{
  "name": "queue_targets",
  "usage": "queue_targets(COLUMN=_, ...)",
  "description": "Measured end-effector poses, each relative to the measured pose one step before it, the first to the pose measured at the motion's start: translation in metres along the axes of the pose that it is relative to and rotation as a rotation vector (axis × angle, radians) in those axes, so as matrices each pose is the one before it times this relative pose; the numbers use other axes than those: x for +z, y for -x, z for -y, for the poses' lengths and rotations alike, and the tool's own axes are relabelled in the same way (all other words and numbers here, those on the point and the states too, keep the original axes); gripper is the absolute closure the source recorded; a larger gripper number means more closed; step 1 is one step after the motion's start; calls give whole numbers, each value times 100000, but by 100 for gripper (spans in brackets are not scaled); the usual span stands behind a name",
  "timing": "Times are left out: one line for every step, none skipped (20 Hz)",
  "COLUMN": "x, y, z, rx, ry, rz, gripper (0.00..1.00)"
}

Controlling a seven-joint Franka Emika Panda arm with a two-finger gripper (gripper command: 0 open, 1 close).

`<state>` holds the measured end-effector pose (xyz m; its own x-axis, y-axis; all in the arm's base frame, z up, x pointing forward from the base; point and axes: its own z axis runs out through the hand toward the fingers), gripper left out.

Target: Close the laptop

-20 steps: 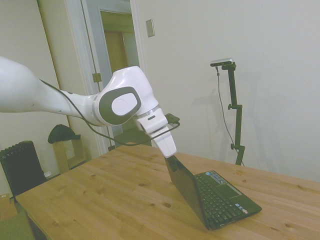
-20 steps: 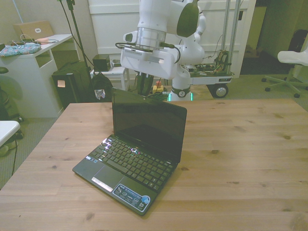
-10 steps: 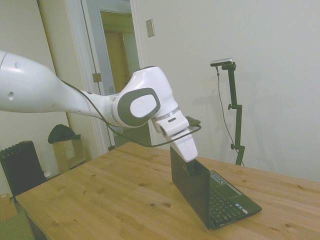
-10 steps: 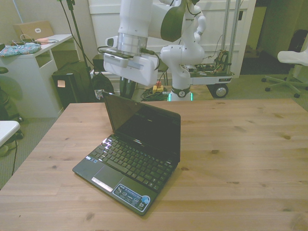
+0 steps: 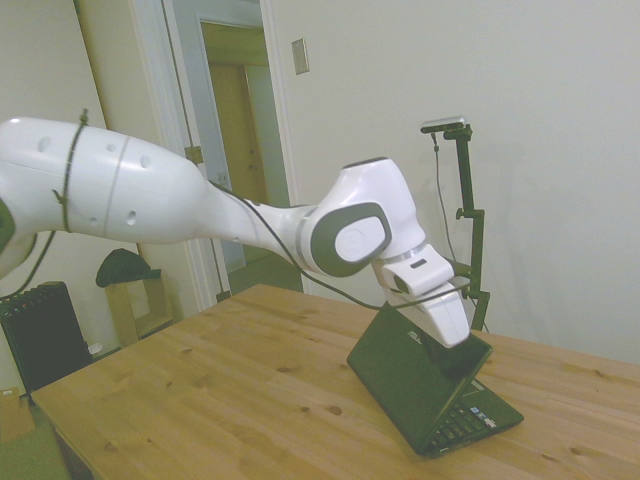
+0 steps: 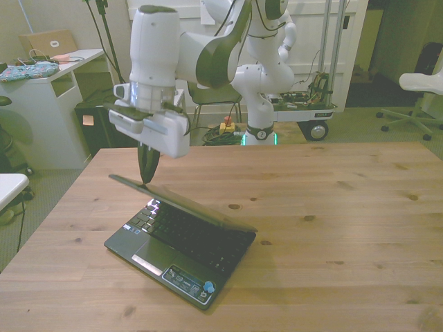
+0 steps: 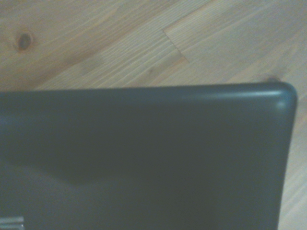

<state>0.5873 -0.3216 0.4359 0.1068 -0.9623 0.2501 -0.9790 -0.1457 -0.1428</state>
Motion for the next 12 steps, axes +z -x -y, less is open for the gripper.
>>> queue_targets(x=1505, y=-259, z=185, rx=-511, ry=476, rz=20, gripper=100)
queue_targets(x=1606, y=-171, z=94, rx=-526, ry=517, rz=250, gripper=100)
queue_targets(x=1498, y=-47, z=69, rx=-372, ry=420, rz=741, gripper=100)
queue_targets(x=1243, y=-5, z=111, rx=-323, ry=262, rz=567, gripper=100)
queue_targets(x=-79, y=-259, z=423, rx=-486, ry=-1576, rz=-1205, gripper=100)
queue_targets(x=-330, y=13, z=244, rx=-640, ry=-778, rz=-67, gripper=100)
queue_targets(x=-805, y=167, z=273, rx=-996, ry=-1234, rz=-40, gripper=100)
queue_targets(x=-1477, y=367, z=355, rx=-1163, ry=-1569, rz=-134, gripper=100)
queue_targets(x=-1822, y=604, z=258, rx=-1407, ry=-1677, rz=289, gripper=100)
queue_targets(x=-2070, y=971, z=196, rx=-1849, ry=-1381, rz=1176, gripper=100)
queue_targets(x=-2196, y=1256, z=175, rx=-2317, ry=-1095, rz=1707, gripper=100)
queue_targets(x=-2125, y=1517, z=109, rx=-2429, ry=-889, rz=1974, gripper=100)
